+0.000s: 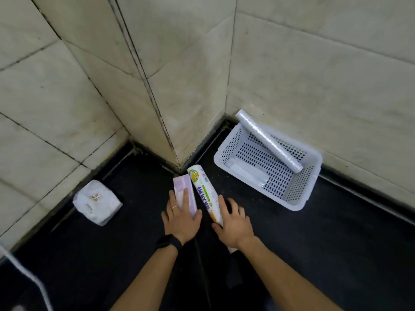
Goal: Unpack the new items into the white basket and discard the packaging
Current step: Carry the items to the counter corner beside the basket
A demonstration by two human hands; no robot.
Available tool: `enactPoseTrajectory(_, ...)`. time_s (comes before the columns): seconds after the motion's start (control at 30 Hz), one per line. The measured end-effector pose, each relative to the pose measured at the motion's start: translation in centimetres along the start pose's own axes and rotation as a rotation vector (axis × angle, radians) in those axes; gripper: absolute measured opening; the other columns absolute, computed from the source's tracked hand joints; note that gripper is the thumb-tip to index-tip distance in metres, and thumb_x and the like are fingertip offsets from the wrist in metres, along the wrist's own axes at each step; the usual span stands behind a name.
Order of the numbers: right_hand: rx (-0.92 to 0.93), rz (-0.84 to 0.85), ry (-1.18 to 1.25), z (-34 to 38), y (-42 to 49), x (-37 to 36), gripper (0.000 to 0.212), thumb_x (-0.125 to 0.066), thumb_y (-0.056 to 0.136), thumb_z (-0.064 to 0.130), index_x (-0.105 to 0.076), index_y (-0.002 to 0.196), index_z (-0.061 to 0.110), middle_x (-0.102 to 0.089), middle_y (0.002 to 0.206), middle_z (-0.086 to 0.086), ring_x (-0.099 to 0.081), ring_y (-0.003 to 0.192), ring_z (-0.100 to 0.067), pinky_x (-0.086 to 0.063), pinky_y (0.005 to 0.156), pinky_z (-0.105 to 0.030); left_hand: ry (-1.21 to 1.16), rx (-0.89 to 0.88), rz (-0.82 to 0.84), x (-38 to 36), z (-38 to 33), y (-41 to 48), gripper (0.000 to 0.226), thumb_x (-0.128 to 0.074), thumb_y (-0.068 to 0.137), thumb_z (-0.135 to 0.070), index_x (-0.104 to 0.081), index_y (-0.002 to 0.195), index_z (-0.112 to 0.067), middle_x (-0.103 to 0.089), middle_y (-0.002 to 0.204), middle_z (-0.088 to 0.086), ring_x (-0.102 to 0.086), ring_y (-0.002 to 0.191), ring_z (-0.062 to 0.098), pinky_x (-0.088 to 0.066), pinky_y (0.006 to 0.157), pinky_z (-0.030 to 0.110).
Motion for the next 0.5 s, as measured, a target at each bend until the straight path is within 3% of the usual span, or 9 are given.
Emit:
enactPoseTrajectory(0.1,0.029,-0.063,0.126,-1.1,-3.5,2.3,0.081,-0.046,0.095,0.054,-0.003,0.159,0.030,-0.018,0.164,0.001,-0.024,0.144,-0.027,-0.032,0.115,-0.043,0.029,-0.091,-0.135,1.5,-2.1,-1.5,0.076,-0.050,0.090,-0.057,-0.018,0.154,-0.033,0.002,0.164,0.012,-0.011,0.147,0.035,-0.015,0.118,0.054)
enactPoseTrajectory(0.17,0.039,-0.141,0.231,-3.2,-7.4,3.3,0.076,-0.047,0.096,0.050,-0.010,0.159,0.029,-0.022,0.163,0.004,-0.024,0.146,-0.020,-0.027,0.119,-0.035,0.045,-0.205,-0.215,1.8,-4.5,-3.7,0.072,-0.057,0.088,-0.046,-0.026,0.151,-0.032,-0.010,0.163,0.012,-0.016,0.147,0.033,-0.022,0.116,0.054)
enactPoseTrajectory(0.3,-0.014,-0.338,0.378,-9.6,-18.0,3.7,0.064,-0.049,0.099,0.050,-0.025,0.156,0.032,-0.025,0.162,0.012,-0.019,0.148,-0.008,-0.016,0.120,-0.020,0.080,-0.431,-0.198,-1.5,-11.3,-11.1,0.075,-0.059,0.087,-0.040,-0.023,0.152,-0.033,-0.017,0.162,0.009,-0.020,0.147,0.032,-0.024,0.117,0.048)
enactPoseTrajectory(0.5,-0.199,-0.576,0.406,-22.2,-36.2,0.9,0.052,-0.045,0.098,0.055,-0.040,0.148,0.042,-0.030,0.156,0.023,-0.016,0.144,0.004,-0.016,0.117,-0.016,0.190,-0.723,-0.003,-12.9,-22.0,-26.8,0.067,-0.046,0.093,-0.045,-0.020,0.154,-0.032,-0.016,0.163,0.001,-0.010,0.150,0.023,-0.016,0.120,0.045)
Point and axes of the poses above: each hand's wrist, its own y-axis towards the middle knuckle, its own x-axis out of the back of the hand, z = x × y, the point moved 3 cm from there along y, towards the middle knuckle
